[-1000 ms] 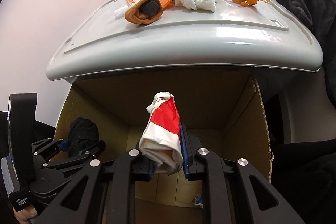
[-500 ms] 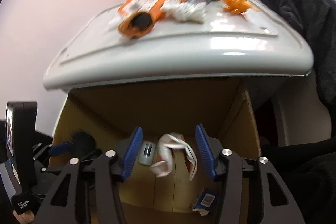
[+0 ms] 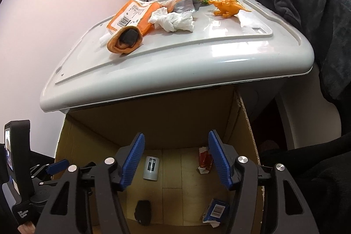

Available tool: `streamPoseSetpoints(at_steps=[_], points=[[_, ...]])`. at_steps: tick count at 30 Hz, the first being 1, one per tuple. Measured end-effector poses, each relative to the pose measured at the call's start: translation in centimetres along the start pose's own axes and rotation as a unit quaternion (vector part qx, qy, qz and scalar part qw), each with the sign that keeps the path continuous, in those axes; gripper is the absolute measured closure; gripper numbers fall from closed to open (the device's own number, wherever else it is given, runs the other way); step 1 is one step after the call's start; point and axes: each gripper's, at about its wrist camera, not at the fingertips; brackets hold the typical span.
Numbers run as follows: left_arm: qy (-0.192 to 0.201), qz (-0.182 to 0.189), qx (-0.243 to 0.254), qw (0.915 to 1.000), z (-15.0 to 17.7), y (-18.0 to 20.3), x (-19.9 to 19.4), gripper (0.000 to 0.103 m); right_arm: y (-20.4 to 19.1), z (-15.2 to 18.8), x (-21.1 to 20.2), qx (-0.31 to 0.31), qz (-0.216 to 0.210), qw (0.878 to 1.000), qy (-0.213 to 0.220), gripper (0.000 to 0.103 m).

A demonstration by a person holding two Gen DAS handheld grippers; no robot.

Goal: Collect trash
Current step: 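Grasp the orange sock with the left tool, then grasp the white crumpled tissue with the right tool while the left holds the orange sock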

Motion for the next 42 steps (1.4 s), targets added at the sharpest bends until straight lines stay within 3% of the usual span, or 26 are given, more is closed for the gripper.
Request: streamPoseSetpoints(at_steps=[8,16,23,33,35,37,42], points=[[0.030,0.044,0.012,0.9985,-1.0,0.5,-2.0,0.027,1.4,-0.9,-1.4,0.034,0.020,0.999,0.038,0.037],[0.106,0.100,0.056,0.9877,-7.4,3.2,-6.0,0.027,4.1,-1.9,-3.6,0.091,0.044,0.991,0.087,0.023],[0.115,0.120,0.091,0.9819,-13.5,6.7,-3.6,0.027,4.7,-2.0,-3.4,0.109,0.035,0.990,0.077,0.023],[0.133,0.122,0.098,0.9788,-16.4,9.2,-0.8,0.027,4.3,-1.9,-2.6,0.105,0.028,0.992,0.060,0.023],[0.143,0.115,0.092,0.9787,-16.4,9.2,-0.7,0.031,4.4,-1.7,-2.6,0.103,0.029,0.993,0.058,0.023],[0.155,0.102,0.095,0.9780,-15.9,9.2,-0.7,0.052,4.4,-1.7,-2.6,0.105,0.030,0.992,0.057,0.023],[0.169,0.092,0.092,0.9770,-14.6,8.6,-1.5,0.071,4.4,-1.8,-2.5,0.103,0.033,0.993,0.055,0.023]])
Point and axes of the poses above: each gripper's, at about its wrist camera, not at the fingertips, and x roughly the way its jaws point, y to its right, z to its underside, and after that the axes turned 4 degrees about z, right-handed
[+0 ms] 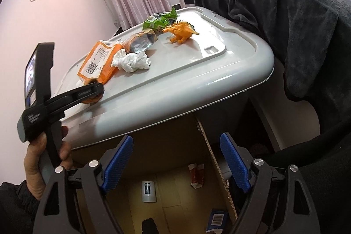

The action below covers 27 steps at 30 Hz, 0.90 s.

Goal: Collect trash
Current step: 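Grasp the white crumpled tissue with the right tool while the left holds the orange sock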

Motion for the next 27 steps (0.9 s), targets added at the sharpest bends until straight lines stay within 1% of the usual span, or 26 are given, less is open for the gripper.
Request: streamPoseSetpoints(at_steps=[4,7,11,14,16,18,19,21,23,27], points=[[-0.005,0.006,-0.016,0.9998,0.6,-0.7,-1.5,0.074,-0.1,0.1,0.1,-0.005,0.004,1.000,0.000,0.021],[-0.009,0.014,-0.016,0.9997,1.8,-1.3,-4.5,0.074,-0.3,0.2,0.2,-0.011,0.004,1.000,-0.001,0.021],[-0.018,0.016,-0.026,0.9994,3.7,-1.8,-8.6,0.074,-0.7,0.0,0.1,-0.021,-0.004,1.000,0.001,0.021],[-0.019,0.007,-0.032,0.9993,5.6,-2.0,-11.1,0.074,-1.9,-0.5,0.2,-0.048,-0.020,0.999,-0.003,0.021],[-0.013,0.000,-0.034,0.9993,6.6,-2.0,-12.0,0.074,-3.2,-1.5,0.0,-0.080,-0.027,0.996,0.006,0.021],[-0.007,-0.002,-0.029,0.9996,7.3,-1.7,-12.0,0.073,-4.5,-2.7,-0.1,-0.114,-0.035,0.993,0.013,0.019],[-0.006,-0.004,-0.027,0.9996,7.4,-1.6,-11.7,0.073,-5.5,-3.7,0.0,-0.139,-0.044,0.989,0.018,0.017],[-0.003,-0.008,-0.026,0.9996,7.3,-1.5,-10.8,0.073,-6.5,-5.1,0.4,-0.167,-0.053,0.984,0.027,0.017],[-0.003,-0.010,-0.030,0.9995,7.3,-1.5,-10.1,0.073,-7.3,-6.9,1.5,-0.192,-0.050,0.980,0.035,0.017],[-0.007,-0.017,-0.044,0.9989,7.4,-2.1,-9.7,0.073,-8.1,-10.0,5.0,-0.219,-0.045,0.975,0.019,0.017]])
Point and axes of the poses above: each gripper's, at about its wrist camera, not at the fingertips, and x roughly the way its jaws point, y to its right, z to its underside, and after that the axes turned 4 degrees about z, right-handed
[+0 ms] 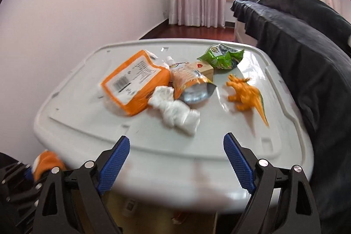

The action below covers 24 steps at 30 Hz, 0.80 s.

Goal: Collect trash
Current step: 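Grasp the white crumpled tissue with the right tool while the left holds the orange sock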

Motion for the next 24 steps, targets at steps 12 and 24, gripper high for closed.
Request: streamPoseSetpoints(at_steps=[12,24], points=[[-0.002,0.009,-0.013,0.9999,0.4,-0.8,-0.5,0.073,0.0,-2.6,8.1,-0.018,-0.008,0.998,-0.061,0.017],[-0.004,0.009,-0.019,0.9998,0.4,-1.1,-0.3,0.073,-1.1,-2.5,8.8,-0.011,-0.004,0.998,-0.055,0.056]])
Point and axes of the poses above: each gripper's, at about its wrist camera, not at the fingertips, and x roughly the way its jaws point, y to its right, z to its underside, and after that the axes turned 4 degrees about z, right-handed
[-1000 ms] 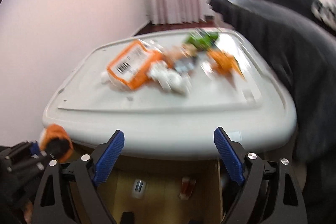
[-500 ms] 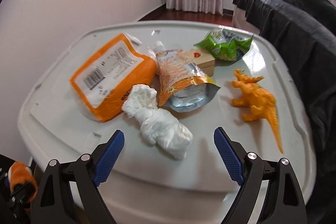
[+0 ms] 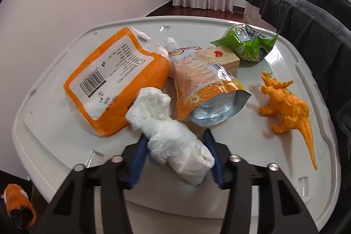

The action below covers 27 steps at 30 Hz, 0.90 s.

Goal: Collect trash
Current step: 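Grasp the white crumpled tissue with the right tool while the left holds the orange sock, then carry the orange sock and tissue over the box and release both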

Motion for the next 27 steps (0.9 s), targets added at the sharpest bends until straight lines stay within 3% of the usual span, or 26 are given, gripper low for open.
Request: streamPoseSetpoints(at_steps=[9,15,22,27], points=[[-0.008,-0.004,-0.003,1.0000,0.3,0.0,0.5,0.073,-0.2,2.1,-1.9,0.011,0.009,1.000,0.014,0.060],[-0.008,-0.014,0.003,0.9999,0.6,0.2,0.5,0.073,0.7,4.3,-4.9,0.071,-0.020,0.997,0.008,0.060],[-0.008,-0.028,0.025,0.9993,1.4,0.9,0.3,0.073,0.3,10.6,-10.7,0.111,-0.038,0.993,0.017,0.059],[-0.034,-0.026,0.026,0.9988,2.8,1.1,0.5,0.073,0.1,15.3,-12.9,0.136,-0.032,0.990,0.011,0.059]])
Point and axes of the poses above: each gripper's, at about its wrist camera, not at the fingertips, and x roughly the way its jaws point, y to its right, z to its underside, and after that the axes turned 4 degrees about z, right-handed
